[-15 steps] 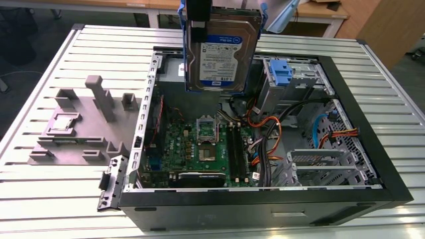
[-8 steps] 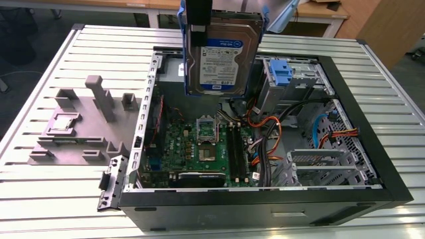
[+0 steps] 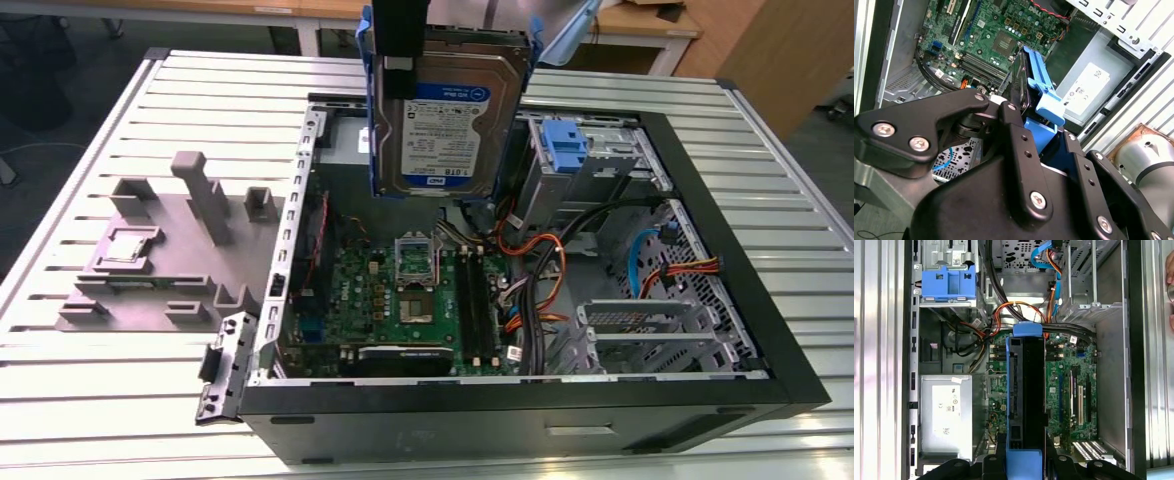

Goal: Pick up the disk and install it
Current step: 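Insert the disk into the insertion slot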

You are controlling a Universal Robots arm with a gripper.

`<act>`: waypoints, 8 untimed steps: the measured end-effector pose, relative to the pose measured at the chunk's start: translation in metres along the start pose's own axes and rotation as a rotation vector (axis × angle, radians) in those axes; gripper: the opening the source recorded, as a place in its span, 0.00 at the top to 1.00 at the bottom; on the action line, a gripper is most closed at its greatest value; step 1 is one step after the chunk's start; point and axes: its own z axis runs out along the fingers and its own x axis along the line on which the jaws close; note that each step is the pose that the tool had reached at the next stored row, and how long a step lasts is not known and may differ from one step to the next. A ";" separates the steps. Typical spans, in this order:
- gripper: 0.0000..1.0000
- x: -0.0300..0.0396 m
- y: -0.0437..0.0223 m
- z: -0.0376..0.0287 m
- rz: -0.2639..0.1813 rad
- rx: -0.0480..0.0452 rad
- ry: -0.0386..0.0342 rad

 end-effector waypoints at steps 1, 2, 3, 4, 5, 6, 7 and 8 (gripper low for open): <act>0.63 0.0000 0.0000 0.0000 0.000 0.0000 0.0000; 0.63 0.0000 0.0000 0.0000 0.000 0.0000 0.0000; 0.63 0.0000 0.0000 0.0000 0.000 0.0000 0.0000; 0.63 -0.0001 0.0000 0.0000 0.000 0.0000 0.0000; 0.63 -0.0001 0.0000 0.0000 0.000 0.0000 0.0000; 0.63 -0.0001 0.0000 0.0000 0.000 0.0000 0.0000; 0.63 -0.0001 0.0000 0.0000 0.000 0.0000 0.0000; 0.63 -0.0001 0.0000 0.0000 0.000 0.0000 0.0000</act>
